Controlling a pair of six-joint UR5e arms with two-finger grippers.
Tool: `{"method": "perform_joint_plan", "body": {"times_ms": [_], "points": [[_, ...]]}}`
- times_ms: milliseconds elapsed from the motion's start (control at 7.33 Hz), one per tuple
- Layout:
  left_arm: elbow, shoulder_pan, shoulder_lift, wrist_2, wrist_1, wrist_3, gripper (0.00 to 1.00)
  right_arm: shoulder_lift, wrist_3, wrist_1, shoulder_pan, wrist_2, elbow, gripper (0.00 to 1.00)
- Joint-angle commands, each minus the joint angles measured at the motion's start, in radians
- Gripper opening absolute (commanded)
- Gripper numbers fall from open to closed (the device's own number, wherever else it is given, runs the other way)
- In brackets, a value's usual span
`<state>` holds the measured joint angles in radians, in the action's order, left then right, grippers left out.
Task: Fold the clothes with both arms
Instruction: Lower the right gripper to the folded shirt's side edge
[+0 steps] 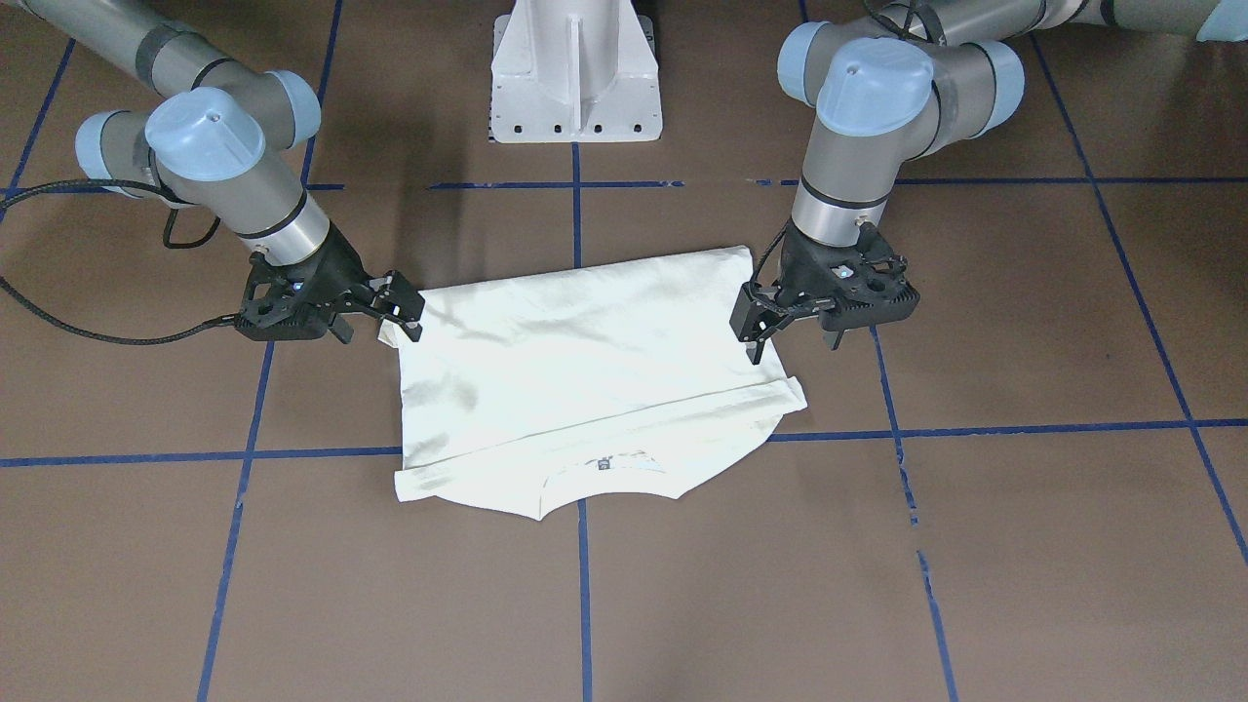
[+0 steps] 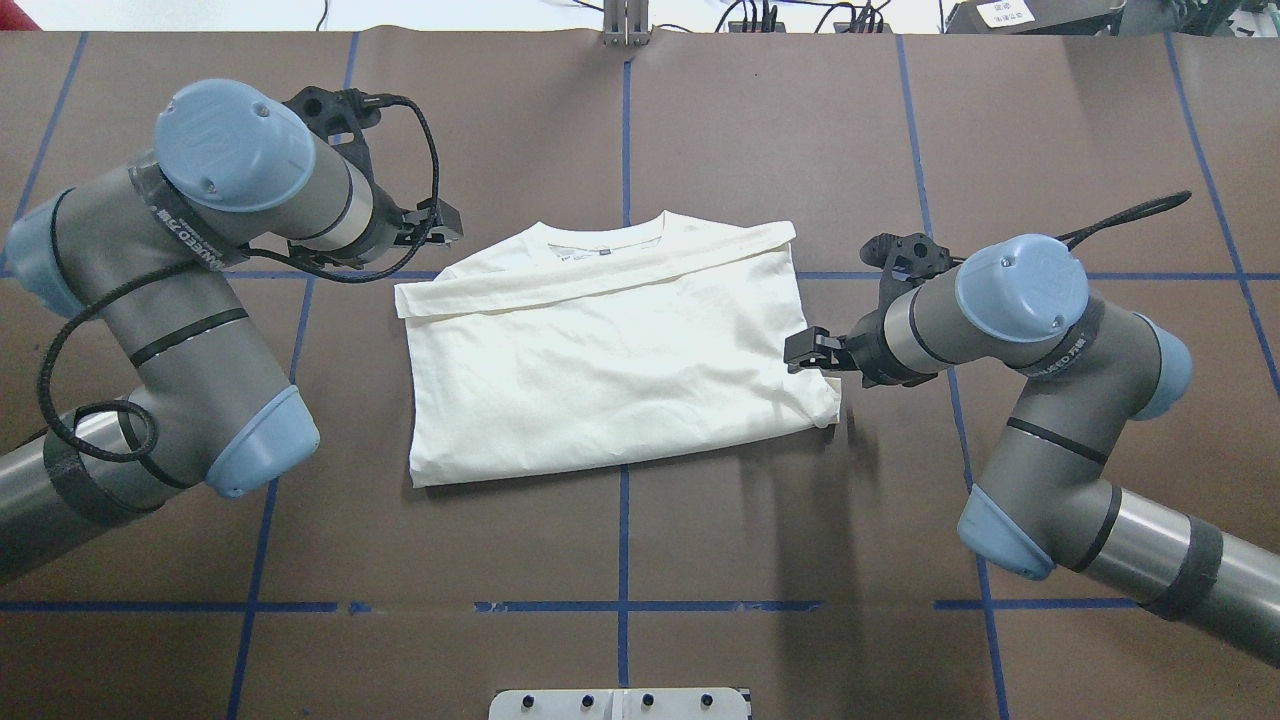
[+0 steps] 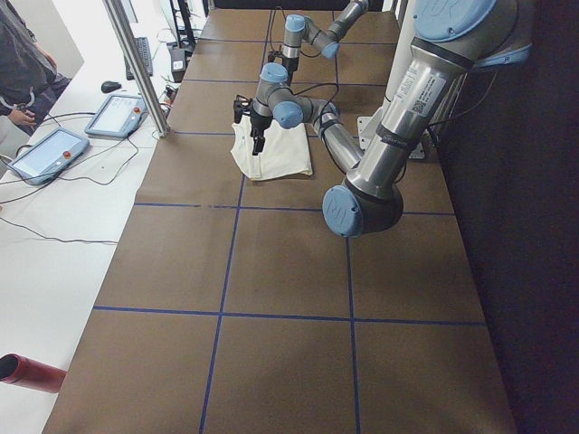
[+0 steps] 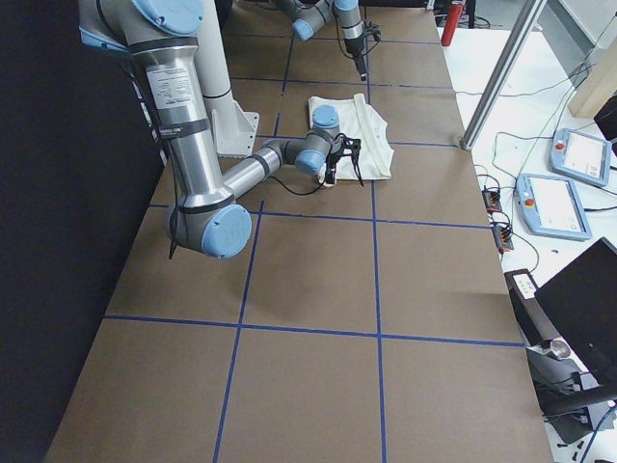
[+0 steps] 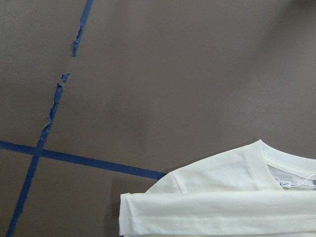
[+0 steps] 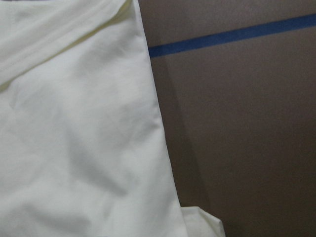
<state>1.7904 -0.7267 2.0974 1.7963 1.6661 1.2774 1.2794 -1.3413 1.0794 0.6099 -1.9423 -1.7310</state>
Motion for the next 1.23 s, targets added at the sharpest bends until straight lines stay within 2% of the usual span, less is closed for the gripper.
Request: {"method": "perform_joint_plan", "body": {"times_ms": [0, 136, 273, 545, 682, 818, 1091], "points": [[0.004, 0.003, 0.000, 0.000, 0.000, 0.000, 1.00, 0.006, -0.018, 0.001, -0.044, 0.008, -0.001, 0.80], [0.006, 0.004, 0.000, 0.000, 0.000, 0.000, 1.00, 0.006, -0.016, 0.001, -0.044, -0.003, -0.004, 0.25], [0.009, 0.004, 0.001, 0.000, 0.001, 0.000, 1.00, 0.014, -0.016, 0.001, -0.044, -0.004, -0.002, 0.00], [0.021, 0.006, 0.001, 0.002, 0.001, 0.000, 1.00, 0.023, -0.004, -0.001, -0.041, -0.035, -0.012, 0.00], [0.023, 0.006, 0.003, 0.002, 0.001, 0.000, 1.00, 0.052, -0.001, -0.001, -0.041, -0.047, -0.054, 0.00], [0.030, 0.006, 0.001, 0.002, 0.001, 0.000, 1.00, 0.111, 0.001, -0.002, -0.056, -0.064, -0.121, 0.00], [0.056, 0.006, -0.007, 0.000, 0.000, 0.002, 1.00, 0.281, -0.009, -0.003, -0.161, -0.066, -0.302, 0.00]]}}
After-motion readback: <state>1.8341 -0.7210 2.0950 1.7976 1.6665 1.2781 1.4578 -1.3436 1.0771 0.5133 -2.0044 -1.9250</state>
